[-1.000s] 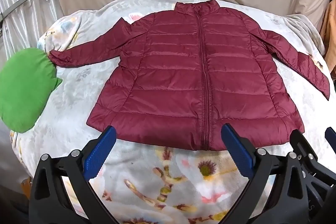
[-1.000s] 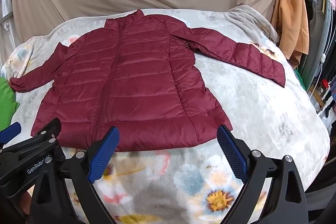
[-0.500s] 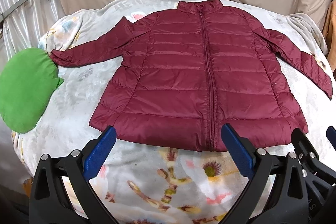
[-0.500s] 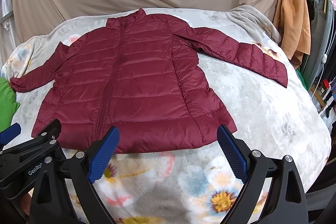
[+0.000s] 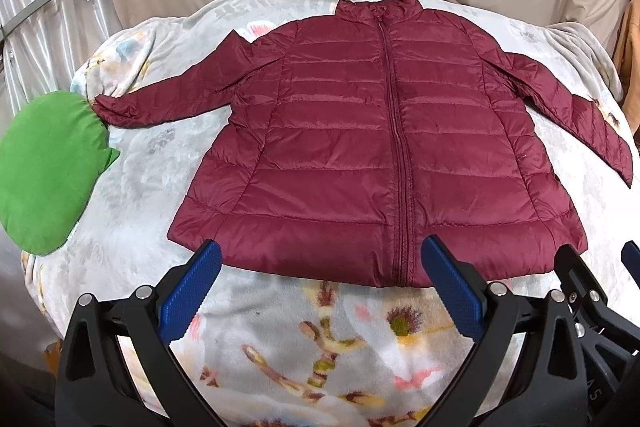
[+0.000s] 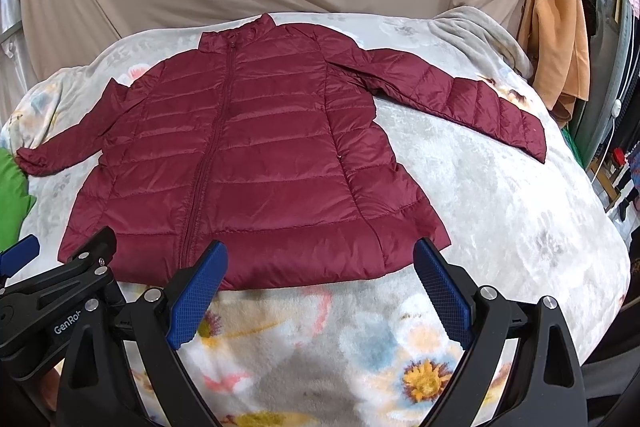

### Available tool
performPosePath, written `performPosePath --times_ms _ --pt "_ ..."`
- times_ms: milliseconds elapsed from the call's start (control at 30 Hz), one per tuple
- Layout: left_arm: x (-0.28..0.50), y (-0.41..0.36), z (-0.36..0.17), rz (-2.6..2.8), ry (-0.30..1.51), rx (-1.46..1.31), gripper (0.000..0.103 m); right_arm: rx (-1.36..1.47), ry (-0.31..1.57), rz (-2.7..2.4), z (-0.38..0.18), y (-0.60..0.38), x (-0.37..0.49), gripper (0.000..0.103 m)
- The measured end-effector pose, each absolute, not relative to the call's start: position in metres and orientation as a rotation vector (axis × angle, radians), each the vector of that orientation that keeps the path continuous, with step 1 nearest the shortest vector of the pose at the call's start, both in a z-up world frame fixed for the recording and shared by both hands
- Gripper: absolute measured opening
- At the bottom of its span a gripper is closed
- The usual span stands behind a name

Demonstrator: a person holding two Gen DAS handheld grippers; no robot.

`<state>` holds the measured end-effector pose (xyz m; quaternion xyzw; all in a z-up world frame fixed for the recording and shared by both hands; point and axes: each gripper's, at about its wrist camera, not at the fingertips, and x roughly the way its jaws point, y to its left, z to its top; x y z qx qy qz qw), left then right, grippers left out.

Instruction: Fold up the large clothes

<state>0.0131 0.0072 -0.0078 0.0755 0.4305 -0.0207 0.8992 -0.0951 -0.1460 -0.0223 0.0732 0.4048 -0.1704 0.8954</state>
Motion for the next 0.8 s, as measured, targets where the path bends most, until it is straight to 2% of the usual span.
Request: performPosePath --times_ms 800 --pt "0.0138 0.0069 -0.0102 -0.045 0.895 0.157 0.098 0.157 0.843 -0.36 -0.0232 -0.1488 -0.0963 0.092"
